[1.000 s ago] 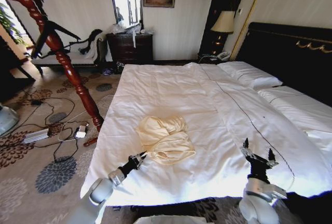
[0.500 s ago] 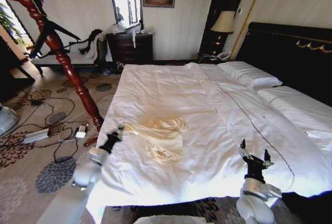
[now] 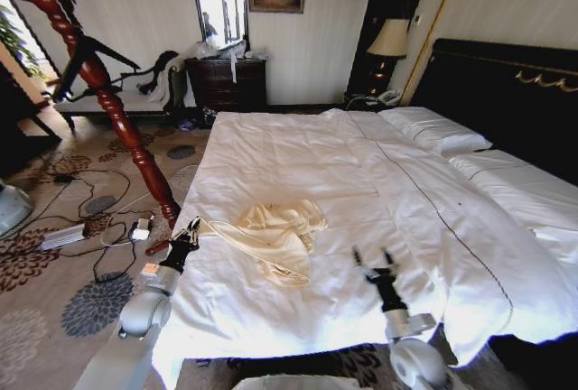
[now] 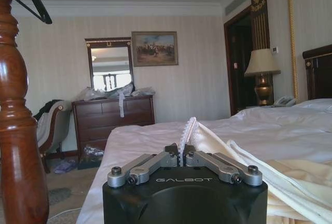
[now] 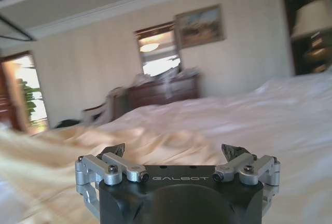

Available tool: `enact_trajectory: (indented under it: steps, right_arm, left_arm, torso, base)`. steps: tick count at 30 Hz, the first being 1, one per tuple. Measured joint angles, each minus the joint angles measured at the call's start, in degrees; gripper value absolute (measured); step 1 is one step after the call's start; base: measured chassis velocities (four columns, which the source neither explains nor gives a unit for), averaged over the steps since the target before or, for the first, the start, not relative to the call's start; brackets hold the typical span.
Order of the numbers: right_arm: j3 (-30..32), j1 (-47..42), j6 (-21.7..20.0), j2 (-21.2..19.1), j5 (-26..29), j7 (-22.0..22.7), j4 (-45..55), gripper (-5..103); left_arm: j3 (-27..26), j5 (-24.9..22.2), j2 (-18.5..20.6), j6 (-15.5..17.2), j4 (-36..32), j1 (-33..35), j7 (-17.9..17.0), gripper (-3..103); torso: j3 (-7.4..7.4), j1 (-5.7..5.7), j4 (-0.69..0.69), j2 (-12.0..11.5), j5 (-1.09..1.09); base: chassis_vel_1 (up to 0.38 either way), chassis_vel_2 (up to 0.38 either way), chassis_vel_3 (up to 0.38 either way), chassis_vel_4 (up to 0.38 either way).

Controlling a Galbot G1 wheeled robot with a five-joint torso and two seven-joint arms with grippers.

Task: Pick up the clothes from the bed and hang them on the clothes hanger.

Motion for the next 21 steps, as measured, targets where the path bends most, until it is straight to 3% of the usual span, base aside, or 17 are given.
enact_trajectory:
  steps: [1, 6, 8, 16, 21]
  right_arm:
    - [0.0, 0.0, 0.0, 0.0, 0.0, 0.0, 0.0, 100]
    - [-6.9, 3.4, -0.8, -0.7, 4.8, -8.0, -2.1, 100]
    - [-8.2, 4.1, -1.1, -0.6, 4.5, -8.7, -3.1, 100]
    - [-12.3, 5.6, -4.4, -1.9, 2.2, -8.5, -4.9, 100]
    - [-13.8, 7.6, -7.8, -1.7, -1.7, -3.3, -6.0, 100]
  left_arm:
    - [0.0, 0.0, 0.0, 0.0, 0.0, 0.0, 0.0, 1]
    - [-1.2, 0.0, 0.7, 0.0, -0.6, 0.6, 0.0, 1]
    - [-1.3, -0.1, 0.8, 0.0, -0.6, 0.6, 0.0, 1]
    - [-0.5, 0.0, 0.5, 0.0, -0.4, -0.3, -0.1, 1]
    - [-0.2, 0.0, 0.2, 0.0, -0.4, -0.3, -0.1, 1]
  torso:
    - [0.0, 0.0, 0.0, 0.0, 0.0]
    - [0.0, 0.0, 0.01, 0.0, -0.01]
    - [0.0, 0.0, 0.01, 0.0, 0.0]
    - [0.0, 0.0, -0.01, 0.0, -0.01]
    - [0.0, 0.0, 0.0, 0.0, -0.01]
  base:
    - [0.0, 0.0, 0.0, 0.0]
    - [0.0, 0.0, 0.0, 0.0]
    - [0.0, 0.0, 0.0, 0.0]
    - [0.0, 0.0, 0.0, 0.0]
    - [0.0, 0.0, 0.0, 0.0]
